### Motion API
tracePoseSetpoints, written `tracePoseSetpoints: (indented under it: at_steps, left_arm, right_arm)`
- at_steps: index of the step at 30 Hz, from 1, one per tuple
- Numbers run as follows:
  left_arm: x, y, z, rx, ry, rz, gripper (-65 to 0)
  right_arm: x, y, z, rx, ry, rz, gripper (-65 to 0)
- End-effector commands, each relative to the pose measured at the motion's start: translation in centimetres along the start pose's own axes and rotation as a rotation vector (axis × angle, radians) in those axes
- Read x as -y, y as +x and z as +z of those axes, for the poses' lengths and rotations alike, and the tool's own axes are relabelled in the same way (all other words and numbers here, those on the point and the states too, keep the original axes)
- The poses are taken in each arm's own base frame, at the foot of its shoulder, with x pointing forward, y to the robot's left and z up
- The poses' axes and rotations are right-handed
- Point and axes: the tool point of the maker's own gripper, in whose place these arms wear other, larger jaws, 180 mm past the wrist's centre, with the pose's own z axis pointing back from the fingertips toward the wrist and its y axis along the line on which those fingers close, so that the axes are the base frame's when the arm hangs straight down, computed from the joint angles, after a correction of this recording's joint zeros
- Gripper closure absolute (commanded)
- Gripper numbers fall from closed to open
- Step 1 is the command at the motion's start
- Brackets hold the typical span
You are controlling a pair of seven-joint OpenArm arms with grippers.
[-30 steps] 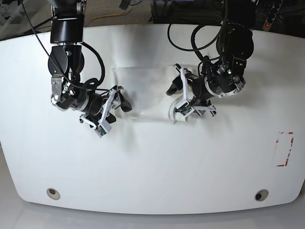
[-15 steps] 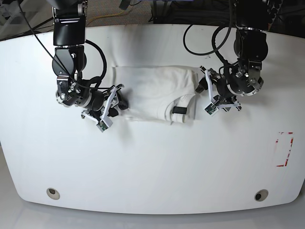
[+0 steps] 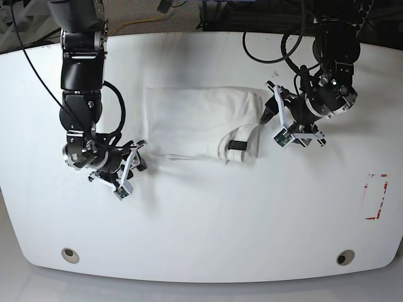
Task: Fold the T-shirt properly
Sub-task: 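Press the folded bundle flat with both grippers, then grasp the folded shirt with the left gripper and carry it off the table edge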
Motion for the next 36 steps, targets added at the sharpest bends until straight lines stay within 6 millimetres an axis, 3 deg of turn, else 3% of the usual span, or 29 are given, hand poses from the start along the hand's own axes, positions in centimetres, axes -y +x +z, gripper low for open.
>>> tracePoseSetpoints:
  at_steps: [1, 6, 12, 19, 29, 33, 36]
  left_arm:
    - [0.0, 1.3, 0.5, 0.049, 0.006, -0.011, -31.9]
    - [1.4, 1.3, 0.2, 0.058, -0.018, 0.021, -32.1]
    - [2.4, 1.1, 0.0, 0.059, -0.035, 0.046, -32.4]
    - [2.5, 1.2, 0.1, 0.062, -0.034, 0.045, -32.4]
    - [1.3, 1.2, 0.0, 0.063, 0.024, 0.124, -32.5]
    - [-0.4, 0.6, 0.5, 0.059, 0.089, 0.194, -32.5]
    - [-1.8, 0.2, 1.0, 0.06, 0.146, 0.255, -32.5]
  right_arm:
    - [0.9, 1.0, 0.0, 0.035, -0.016, 0.016, -25.7]
    - [-0.4, -2.2, -0.5, -0.033, -0.011, 0.023, -25.5]
    - [-4.8, -5.4, 1.4, -0.064, 0.007, 0.085, -25.5]
    - [-12.2, -5.9, 3.1, -0.053, 0.069, 0.106, -25.7]
    - [-26.3, -5.0, 2.1, -0.035, 0.364, 0.296, -25.5]
    - [-29.3, -4.8, 2.3, -0.026, 0.436, 0.354, -25.4]
    - [-29.2, -3.9, 2.8, 0.004, 0.428, 0.359, -25.4]
